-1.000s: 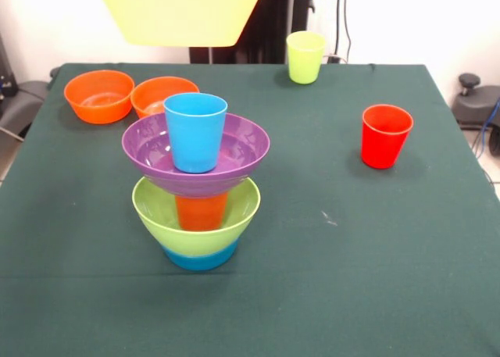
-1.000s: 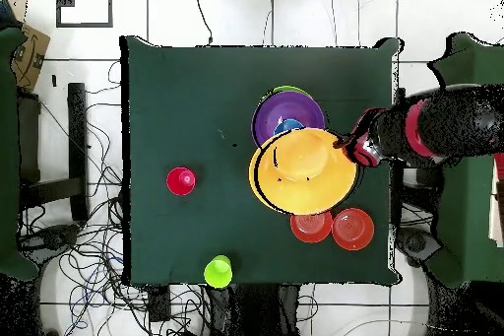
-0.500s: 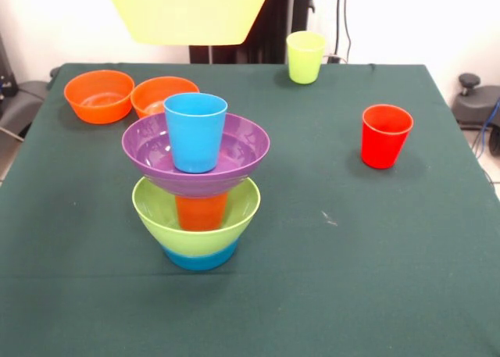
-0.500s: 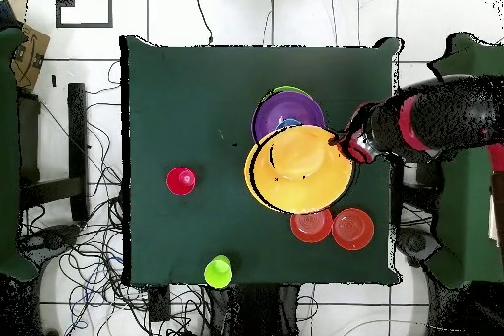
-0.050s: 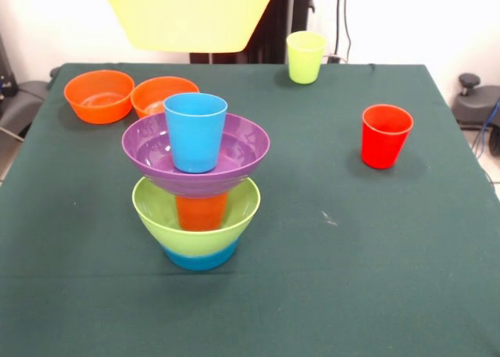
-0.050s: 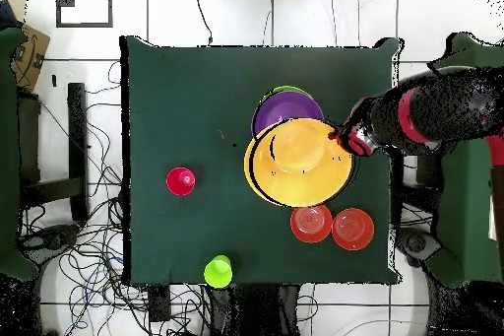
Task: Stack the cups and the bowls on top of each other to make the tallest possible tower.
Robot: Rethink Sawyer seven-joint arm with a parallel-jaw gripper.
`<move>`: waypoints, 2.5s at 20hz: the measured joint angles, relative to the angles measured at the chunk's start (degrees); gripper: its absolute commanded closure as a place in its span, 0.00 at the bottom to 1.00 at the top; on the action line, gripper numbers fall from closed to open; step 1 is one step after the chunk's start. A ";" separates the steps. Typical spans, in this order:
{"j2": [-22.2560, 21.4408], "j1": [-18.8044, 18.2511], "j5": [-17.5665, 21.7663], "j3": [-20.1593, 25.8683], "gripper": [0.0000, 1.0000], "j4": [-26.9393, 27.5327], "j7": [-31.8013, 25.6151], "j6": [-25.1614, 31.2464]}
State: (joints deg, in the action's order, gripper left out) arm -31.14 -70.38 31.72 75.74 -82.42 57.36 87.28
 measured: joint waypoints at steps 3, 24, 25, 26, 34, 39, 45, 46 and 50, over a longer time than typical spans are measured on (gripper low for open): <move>0.28 0.36 0.08 -0.63 1.00 0.38 0.00 0.00; 2.22 0.53 0.21 -1.73 1.00 0.79 0.00 0.00; 2.22 0.53 0.21 -1.74 1.00 0.81 0.00 0.00; 2.22 0.54 0.21 -1.74 1.00 0.84 0.00 0.00; 2.23 1.63 0.21 -1.86 1.00 1.95 0.00 0.08; 2.23 2.86 0.21 -1.89 1.00 2.96 0.00 0.45; 2.23 3.74 0.21 -1.89 1.00 3.65 0.00 1.44; 2.23 3.77 0.21 -1.89 1.00 3.71 0.00 1.59; 2.24 3.90 0.21 -1.97 1.00 4.73 0.00 3.05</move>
State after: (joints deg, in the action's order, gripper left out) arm -28.90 -66.47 31.94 73.77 -77.69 57.36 90.33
